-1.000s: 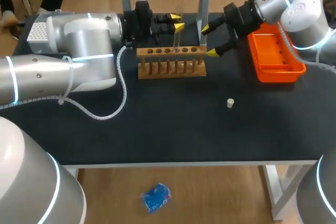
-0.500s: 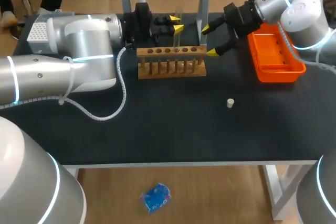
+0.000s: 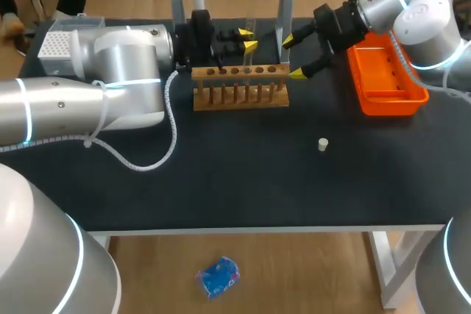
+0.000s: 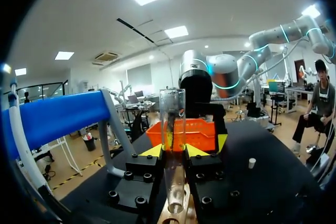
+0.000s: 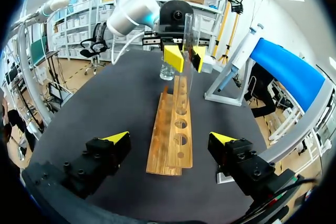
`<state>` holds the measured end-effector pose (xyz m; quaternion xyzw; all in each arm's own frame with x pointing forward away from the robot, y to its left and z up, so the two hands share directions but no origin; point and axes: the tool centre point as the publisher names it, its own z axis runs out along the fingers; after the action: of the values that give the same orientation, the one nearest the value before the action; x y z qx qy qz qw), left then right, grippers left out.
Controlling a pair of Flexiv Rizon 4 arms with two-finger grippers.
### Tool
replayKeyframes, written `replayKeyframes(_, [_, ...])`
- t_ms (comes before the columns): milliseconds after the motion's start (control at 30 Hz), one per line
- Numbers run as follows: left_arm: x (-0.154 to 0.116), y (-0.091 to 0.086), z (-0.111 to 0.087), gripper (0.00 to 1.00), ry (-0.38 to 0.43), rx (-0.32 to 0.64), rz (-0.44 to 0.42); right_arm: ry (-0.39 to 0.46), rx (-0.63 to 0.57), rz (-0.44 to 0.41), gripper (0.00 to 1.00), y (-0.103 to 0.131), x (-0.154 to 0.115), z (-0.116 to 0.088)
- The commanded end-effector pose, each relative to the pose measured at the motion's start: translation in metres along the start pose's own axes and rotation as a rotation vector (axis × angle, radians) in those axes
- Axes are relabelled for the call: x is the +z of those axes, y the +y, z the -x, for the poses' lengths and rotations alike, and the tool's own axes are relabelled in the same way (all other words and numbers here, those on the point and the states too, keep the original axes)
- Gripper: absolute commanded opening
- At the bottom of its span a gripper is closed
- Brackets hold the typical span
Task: Invert the test tube, pick up the pipette, mount the tip to pipette, aspirate from beaker and dispense into the tube, eject the tip, return the pipette, and cap with the stopper.
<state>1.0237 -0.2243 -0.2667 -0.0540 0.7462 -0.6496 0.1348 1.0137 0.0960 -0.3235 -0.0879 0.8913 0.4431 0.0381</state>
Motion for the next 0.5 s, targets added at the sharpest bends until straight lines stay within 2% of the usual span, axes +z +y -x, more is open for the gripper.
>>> replayKeyframes(33, [0.003, 0.007, 0.002, 0.0, 0.004, -0.01, 0.0, 0.002, -0.001, -0.001, 1.0, 0.0, 0.0, 0.001])
replayKeyframes(500, [0.005, 0.023, 0.003, 0.0, 0.001, -0.036, 0.008, 0.002, -0.001, -0.001, 1.0, 0.0, 0.0, 0.001])
